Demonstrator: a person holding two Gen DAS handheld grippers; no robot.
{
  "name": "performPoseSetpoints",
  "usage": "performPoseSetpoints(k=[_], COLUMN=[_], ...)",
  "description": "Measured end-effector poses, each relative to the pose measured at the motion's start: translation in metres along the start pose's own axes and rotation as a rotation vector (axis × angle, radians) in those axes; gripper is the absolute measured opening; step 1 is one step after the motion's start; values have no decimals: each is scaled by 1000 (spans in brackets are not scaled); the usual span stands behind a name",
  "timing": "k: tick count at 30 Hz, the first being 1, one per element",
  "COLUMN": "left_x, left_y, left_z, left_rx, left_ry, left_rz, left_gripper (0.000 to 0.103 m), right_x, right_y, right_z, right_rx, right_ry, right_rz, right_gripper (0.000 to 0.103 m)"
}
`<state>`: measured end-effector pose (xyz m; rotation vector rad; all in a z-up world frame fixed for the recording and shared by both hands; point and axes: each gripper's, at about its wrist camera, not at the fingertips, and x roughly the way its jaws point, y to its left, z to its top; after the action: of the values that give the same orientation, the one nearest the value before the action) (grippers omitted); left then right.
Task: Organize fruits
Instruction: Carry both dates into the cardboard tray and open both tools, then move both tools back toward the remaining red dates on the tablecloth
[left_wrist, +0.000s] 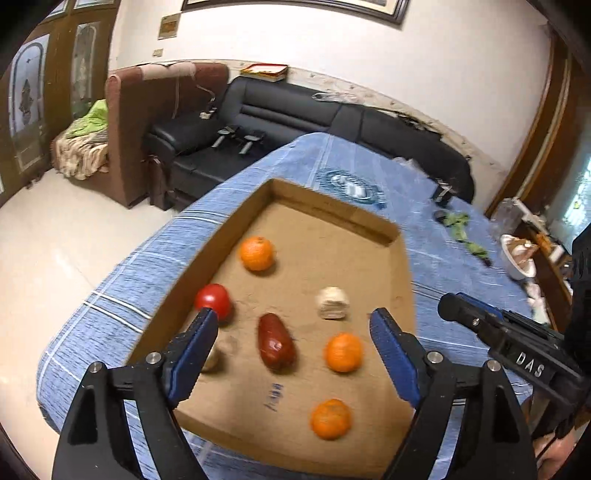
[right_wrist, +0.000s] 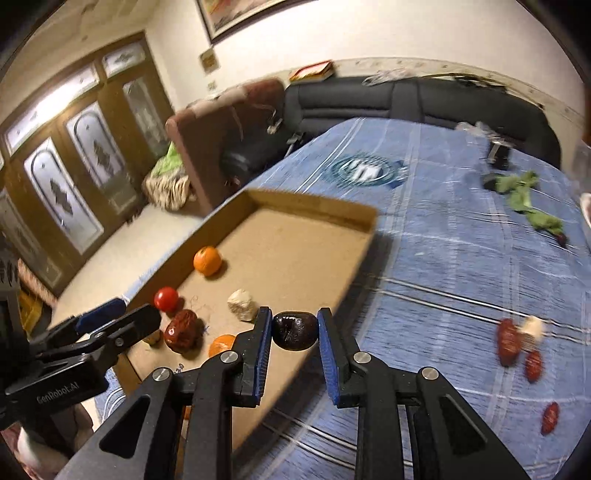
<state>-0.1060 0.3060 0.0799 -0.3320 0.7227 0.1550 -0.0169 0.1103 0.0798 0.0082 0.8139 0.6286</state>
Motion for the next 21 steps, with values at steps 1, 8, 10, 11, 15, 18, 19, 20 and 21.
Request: performPoseSetpoints(k=[1, 8, 10, 11, 15, 18, 19, 20, 21], left_x=[-2, -12, -12, -14, -22, -23, -22, -21, -20], left_y=[-7, -42, -46, -47, -48, -47, -45, -43, -41], left_z=[-1, -9, -8, -8, -10, -11, -11, -11, -10], left_rx=[11, 65, 56, 50, 53, 59, 58, 53, 47], left_ry=[0, 3, 18, 15, -6, -10, -7, -3, -1], left_rz=[-4, -8, -10, -7, -8, 1, 0, 0, 3], left_gripper=[84, 84, 84, 84, 84, 84, 84, 84, 84], right_x=[-7, -52, -54, -55, -37, -19, -14, -10, -7], right_y=[-6, -50, -60, -62, -59, -64, -65, -66, -67], right_z=[-1, -13, -15, -16, -27, -46, -51, -55, -57], right_rx=[10, 101, 143, 147, 72, 51, 41, 27, 19], right_ry=[-12, -65, -43, -33, 37, 97, 107, 114, 115], right_rz=[-7, 2, 33, 32, -52, -89, -113, -139, -149], right_gripper=[28, 28, 28, 28, 28, 28, 28, 28, 28])
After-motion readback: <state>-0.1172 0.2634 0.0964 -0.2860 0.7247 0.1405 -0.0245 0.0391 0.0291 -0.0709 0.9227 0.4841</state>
